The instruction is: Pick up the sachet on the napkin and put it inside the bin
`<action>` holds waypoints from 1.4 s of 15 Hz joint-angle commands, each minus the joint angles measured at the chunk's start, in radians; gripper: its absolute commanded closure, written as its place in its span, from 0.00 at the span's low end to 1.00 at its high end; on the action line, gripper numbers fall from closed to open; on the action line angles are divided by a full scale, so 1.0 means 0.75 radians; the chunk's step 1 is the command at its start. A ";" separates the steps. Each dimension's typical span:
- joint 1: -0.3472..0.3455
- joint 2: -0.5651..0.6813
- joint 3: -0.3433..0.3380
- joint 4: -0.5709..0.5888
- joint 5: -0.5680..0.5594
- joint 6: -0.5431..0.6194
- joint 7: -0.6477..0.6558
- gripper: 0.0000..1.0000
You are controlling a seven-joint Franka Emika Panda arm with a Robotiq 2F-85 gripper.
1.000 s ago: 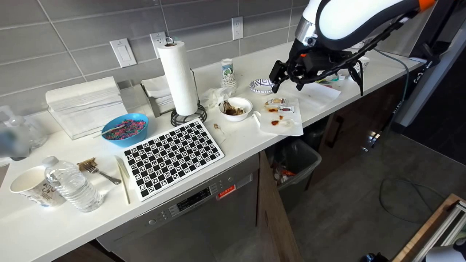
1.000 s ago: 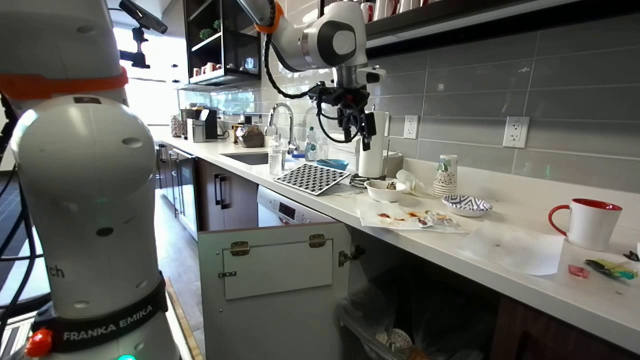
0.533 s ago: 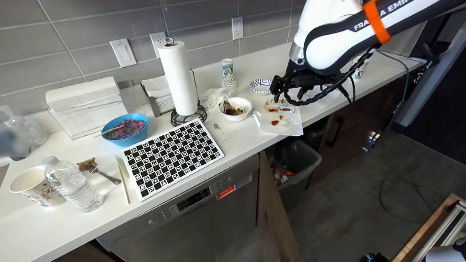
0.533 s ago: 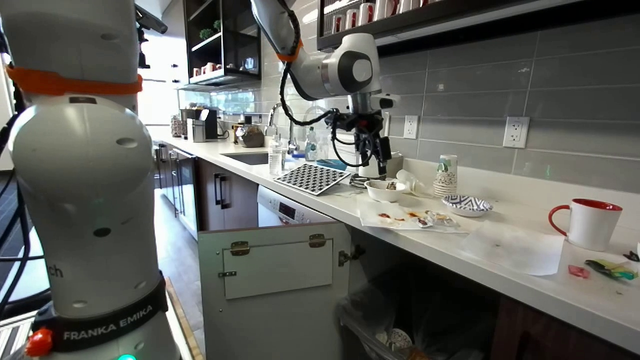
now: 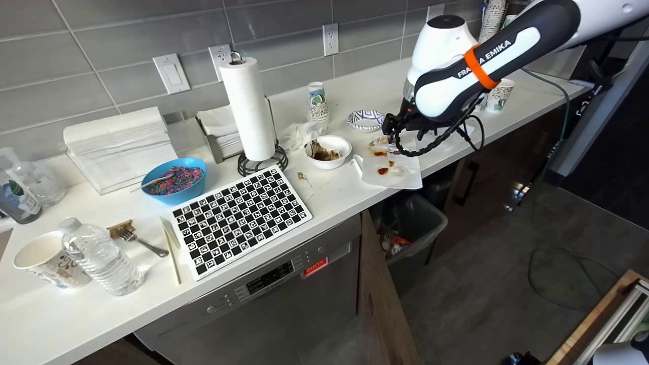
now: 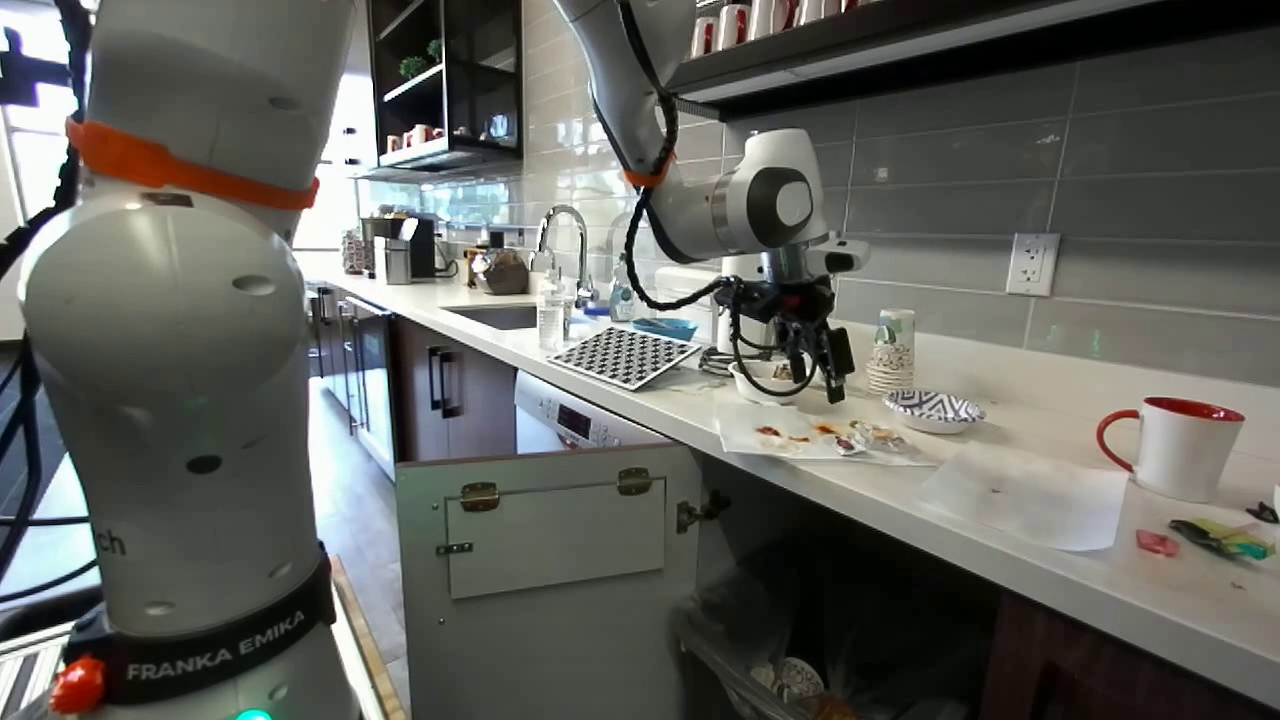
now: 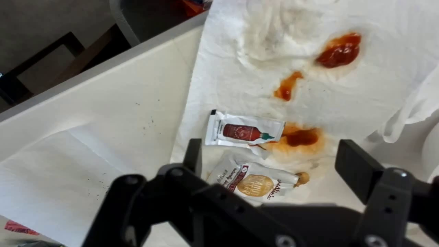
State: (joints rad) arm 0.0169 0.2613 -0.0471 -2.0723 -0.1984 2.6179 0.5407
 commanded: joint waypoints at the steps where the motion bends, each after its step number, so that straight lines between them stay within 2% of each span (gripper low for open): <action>1: 0.025 0.137 -0.034 0.110 0.075 0.021 -0.021 0.00; 2: 0.040 0.064 -0.054 0.048 0.047 0.005 -0.022 0.00; 7: 0.051 0.131 -0.064 0.098 0.061 -0.007 -0.021 0.00; 15: 0.094 0.208 -0.155 0.124 0.033 -0.004 0.000 0.00; 17: 0.098 0.216 -0.156 0.131 0.038 0.000 -0.008 0.10; 18: 0.099 0.220 -0.157 0.136 0.038 0.002 -0.009 0.23; 20: 0.099 0.228 -0.154 0.145 0.046 0.006 -0.015 0.20; 21: 0.100 0.233 -0.153 0.150 0.047 0.008 -0.017 0.27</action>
State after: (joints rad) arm 0.0753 0.4107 -0.1482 -1.9857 -0.1698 2.6204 0.5346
